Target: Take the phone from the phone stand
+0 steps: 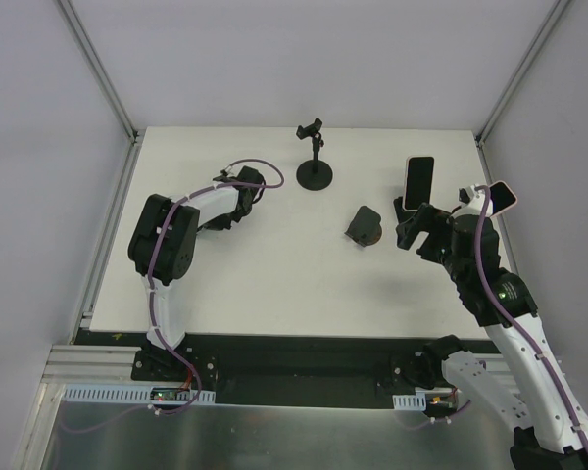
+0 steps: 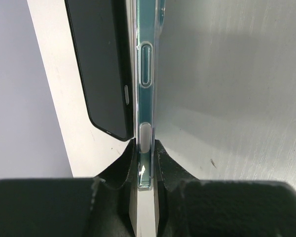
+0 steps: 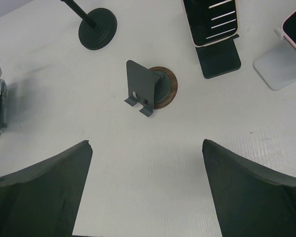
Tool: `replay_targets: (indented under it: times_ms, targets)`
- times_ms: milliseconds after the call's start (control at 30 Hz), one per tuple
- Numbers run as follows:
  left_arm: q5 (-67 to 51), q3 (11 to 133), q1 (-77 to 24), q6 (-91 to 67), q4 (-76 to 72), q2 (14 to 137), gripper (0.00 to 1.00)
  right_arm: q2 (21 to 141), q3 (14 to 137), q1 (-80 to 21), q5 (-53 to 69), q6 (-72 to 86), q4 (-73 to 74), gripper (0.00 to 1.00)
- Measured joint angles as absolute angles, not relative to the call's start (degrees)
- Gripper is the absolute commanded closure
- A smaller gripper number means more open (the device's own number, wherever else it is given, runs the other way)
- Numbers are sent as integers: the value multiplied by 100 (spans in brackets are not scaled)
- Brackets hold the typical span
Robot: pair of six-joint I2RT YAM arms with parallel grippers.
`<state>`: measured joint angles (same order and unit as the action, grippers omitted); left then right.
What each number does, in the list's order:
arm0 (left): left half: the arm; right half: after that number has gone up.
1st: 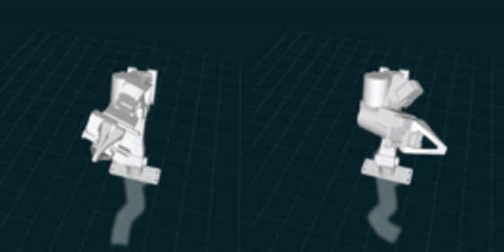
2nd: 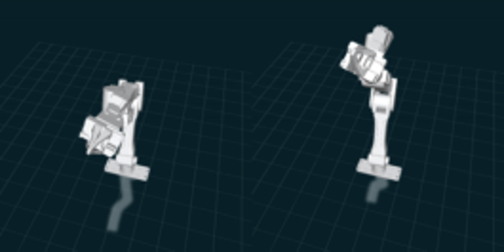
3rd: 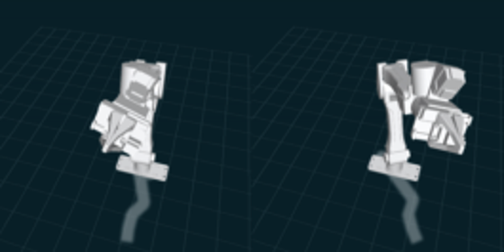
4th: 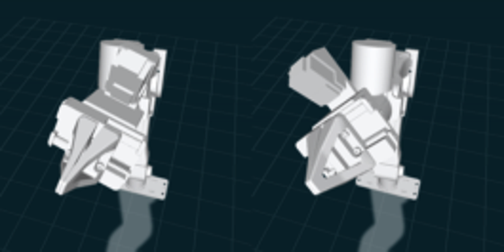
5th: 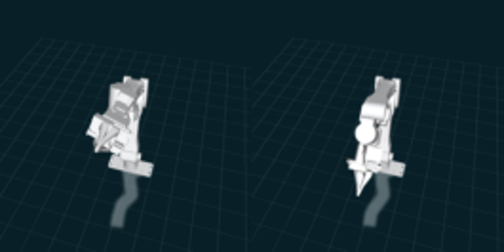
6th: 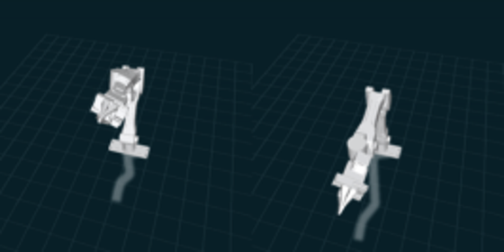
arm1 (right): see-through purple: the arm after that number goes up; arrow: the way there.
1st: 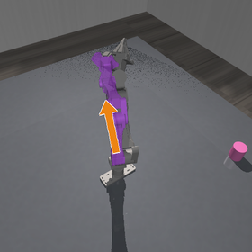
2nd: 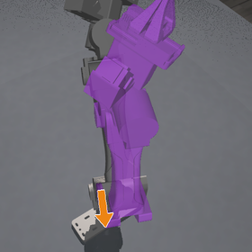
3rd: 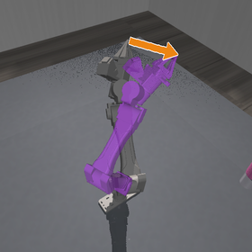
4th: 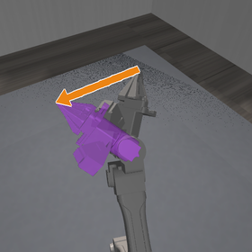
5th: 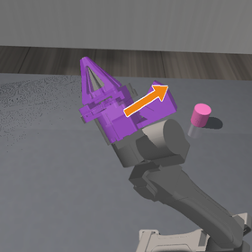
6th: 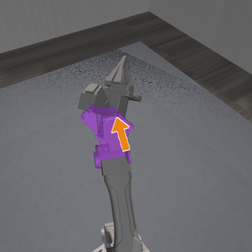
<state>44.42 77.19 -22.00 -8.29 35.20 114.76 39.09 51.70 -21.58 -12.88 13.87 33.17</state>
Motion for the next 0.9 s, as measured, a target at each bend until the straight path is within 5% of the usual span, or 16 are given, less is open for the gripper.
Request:
replay_targets:
  times_ms: [333, 533, 900]
  targets:
    - [4445, 7723, -2200, -1011, 3806, 11476, 99, 3911, 5168, -2112, -1251, 1387, 3315, 4]
    - [4414, 7933, -2123, -1009, 3951, 11557, 77, 3911, 5168, -2108, -1190, 1389, 3282, 4]
    - [4088, 8152, -2049, -956, 4064, 11891, 54, 3883, 5081, -2067, -1146, 1389, 3280, 4]
